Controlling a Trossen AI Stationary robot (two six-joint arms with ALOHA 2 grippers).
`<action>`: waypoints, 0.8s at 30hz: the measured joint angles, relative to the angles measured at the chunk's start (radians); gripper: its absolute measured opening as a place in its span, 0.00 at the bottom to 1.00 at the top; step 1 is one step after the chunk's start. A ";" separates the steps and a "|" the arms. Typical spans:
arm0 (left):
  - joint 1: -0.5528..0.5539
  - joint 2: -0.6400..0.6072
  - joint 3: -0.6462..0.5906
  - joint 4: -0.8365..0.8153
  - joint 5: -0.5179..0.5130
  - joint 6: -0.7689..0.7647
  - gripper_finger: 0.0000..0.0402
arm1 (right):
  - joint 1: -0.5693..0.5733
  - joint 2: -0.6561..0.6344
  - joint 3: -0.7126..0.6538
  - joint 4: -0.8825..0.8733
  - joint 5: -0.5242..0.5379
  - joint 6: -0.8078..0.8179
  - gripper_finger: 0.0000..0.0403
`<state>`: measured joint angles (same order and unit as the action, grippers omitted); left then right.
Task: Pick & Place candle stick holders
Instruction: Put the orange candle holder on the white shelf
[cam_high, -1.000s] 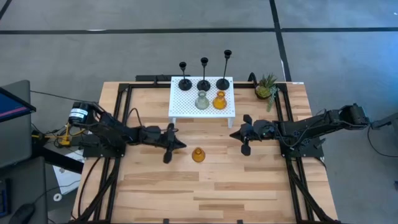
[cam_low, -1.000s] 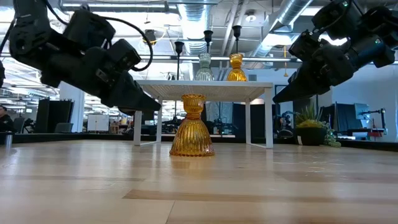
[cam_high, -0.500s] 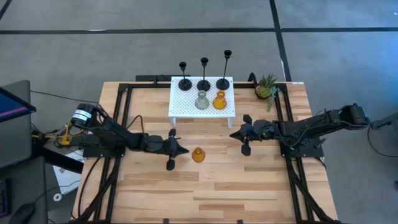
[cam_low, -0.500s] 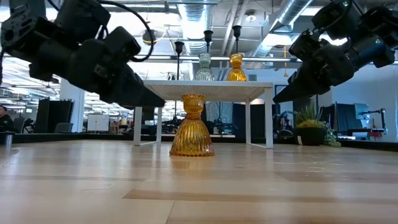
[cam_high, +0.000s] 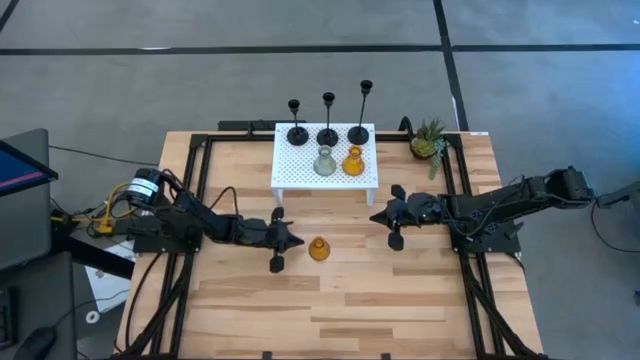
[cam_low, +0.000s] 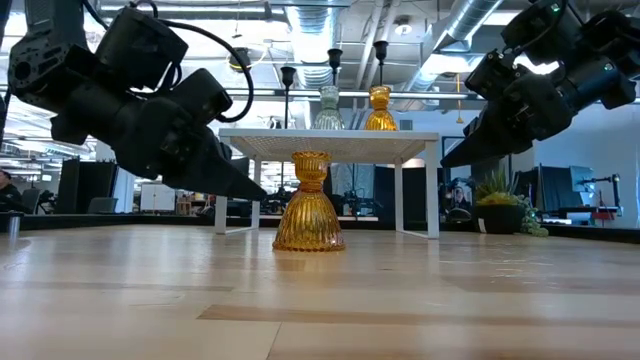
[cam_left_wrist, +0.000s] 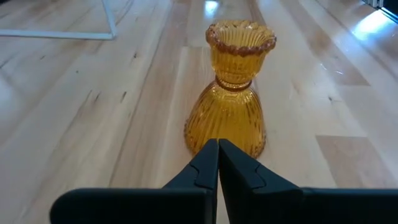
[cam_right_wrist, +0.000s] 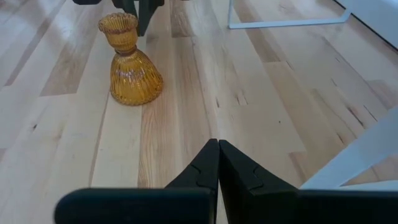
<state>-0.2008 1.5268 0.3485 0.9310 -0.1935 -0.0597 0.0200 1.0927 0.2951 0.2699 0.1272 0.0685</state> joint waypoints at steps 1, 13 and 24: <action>0.000 0.000 0.000 0.001 -0.001 0.004 0.04 | 0.000 0.000 0.000 0.000 0.000 0.000 0.00; 0.030 0.001 0.046 0.006 0.069 -0.001 0.32 | 0.000 0.000 0.000 0.000 0.000 0.001 0.00; 0.033 0.001 0.078 0.006 0.071 0.025 0.69 | 0.000 0.000 0.000 0.000 -0.001 0.003 0.00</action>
<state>-0.1677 1.5277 0.4263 0.9367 -0.1223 -0.0348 0.0200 1.0927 0.2951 0.2703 0.1266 0.0711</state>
